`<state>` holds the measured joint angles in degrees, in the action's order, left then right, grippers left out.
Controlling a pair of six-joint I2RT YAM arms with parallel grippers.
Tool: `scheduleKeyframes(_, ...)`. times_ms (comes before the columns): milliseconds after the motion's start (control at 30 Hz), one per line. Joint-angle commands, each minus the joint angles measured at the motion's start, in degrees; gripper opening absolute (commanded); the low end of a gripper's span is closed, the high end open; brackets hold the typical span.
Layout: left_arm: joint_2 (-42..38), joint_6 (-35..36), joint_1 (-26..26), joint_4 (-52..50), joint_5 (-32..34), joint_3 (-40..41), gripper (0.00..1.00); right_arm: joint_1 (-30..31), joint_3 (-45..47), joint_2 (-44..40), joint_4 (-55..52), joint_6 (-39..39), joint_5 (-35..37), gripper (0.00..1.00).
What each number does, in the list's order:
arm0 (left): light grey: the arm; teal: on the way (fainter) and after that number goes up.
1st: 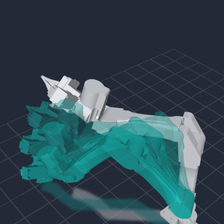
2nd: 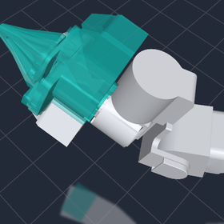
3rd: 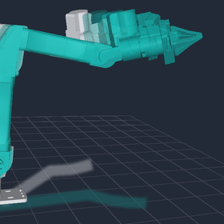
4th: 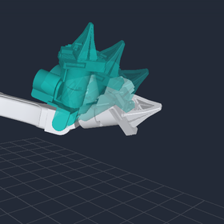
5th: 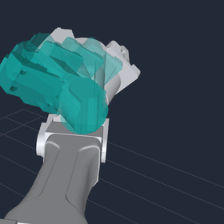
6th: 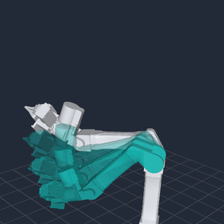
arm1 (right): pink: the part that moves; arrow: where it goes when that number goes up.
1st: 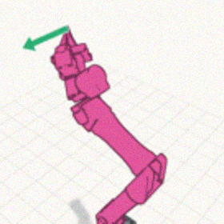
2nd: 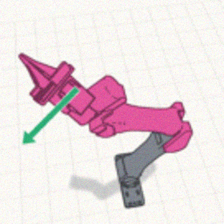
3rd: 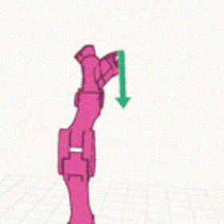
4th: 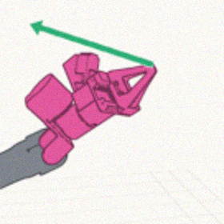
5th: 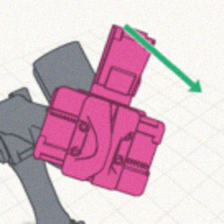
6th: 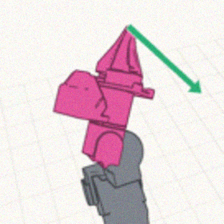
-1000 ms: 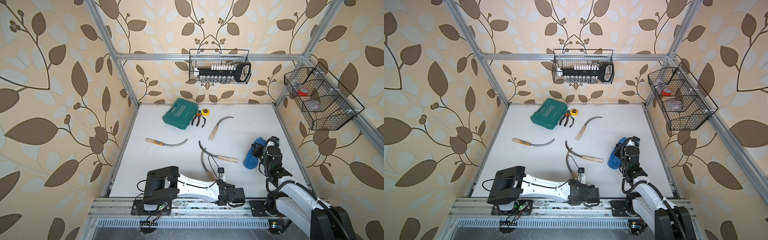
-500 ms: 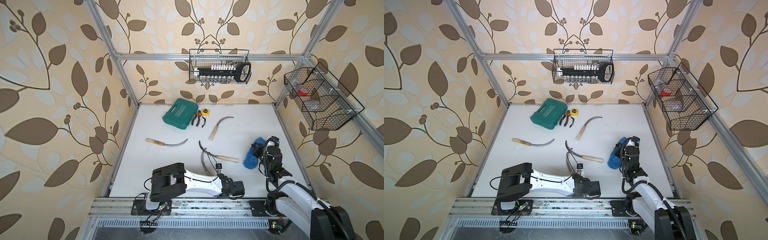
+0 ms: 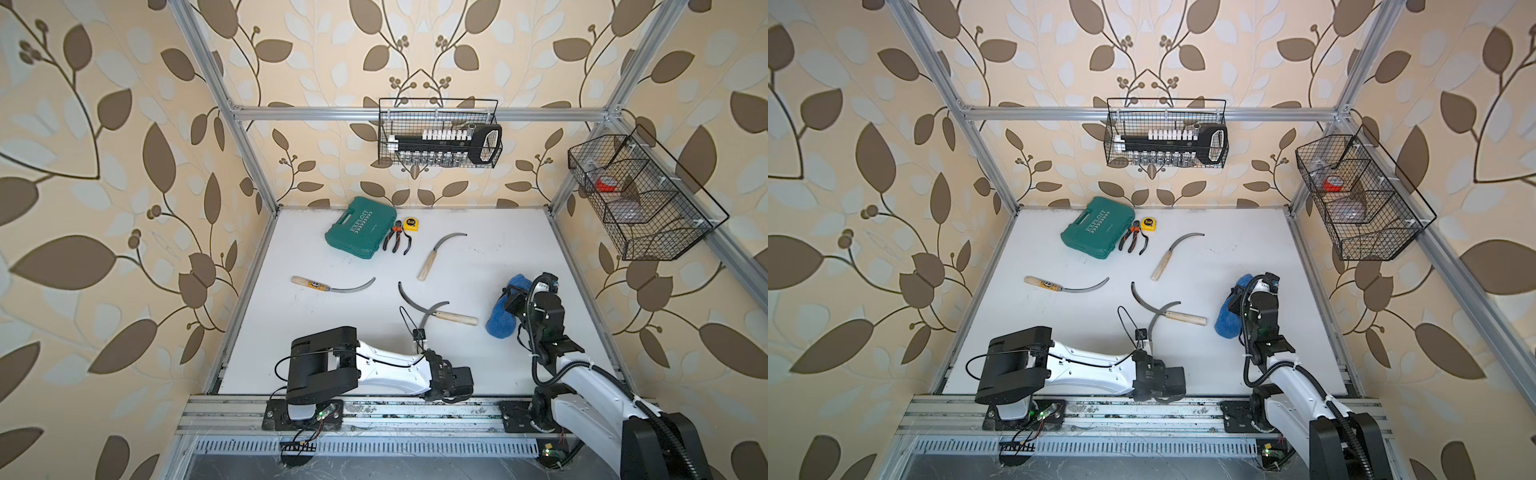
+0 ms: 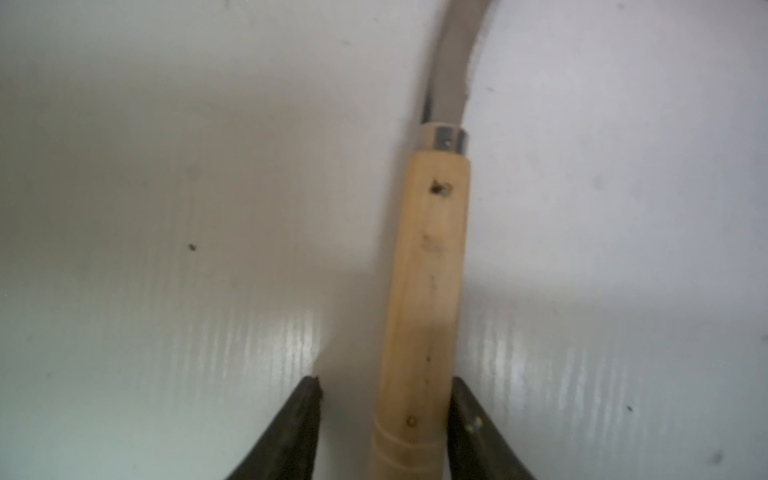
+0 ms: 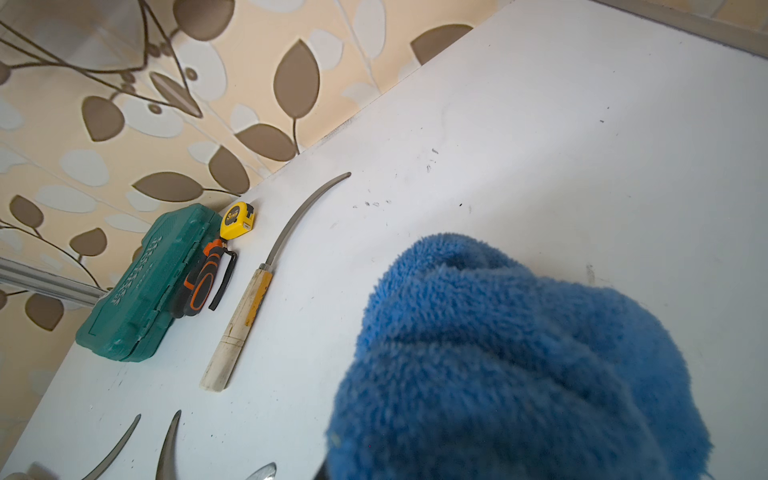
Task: Wipe small sickles with rags
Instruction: Pick up the small sickle from the center of the board.
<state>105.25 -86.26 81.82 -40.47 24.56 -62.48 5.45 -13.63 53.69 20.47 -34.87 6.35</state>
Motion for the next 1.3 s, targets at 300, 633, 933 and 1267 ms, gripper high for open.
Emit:
scheduleKeyframes(300,-0.8,-0.6,3.3,-2.5,-1.3,-1.7,0.49,-0.2,-1.7,-0.1,1.2,0.7,-0.7,0.09)
scheduleKeyframes(633,-1.2,-1.3,4.9,-3.6,0.3,-1.7,0.33,-0.2,-1.8,0.0,1.2,0.7,-0.7,0.10)
scheduleKeyframes(933,-7.5,0.5,4.9,-7.1,6.1,0.5,0.04,-0.2,-2.2,-0.3,0.2,0.0,0.5,0.05)
scheduleKeyframes(1267,-26.1,20.1,3.8,-5.6,16.6,7.3,0.00,6.0,-13.2,-5.3,-10.2,2.7,-23.5,0.05)
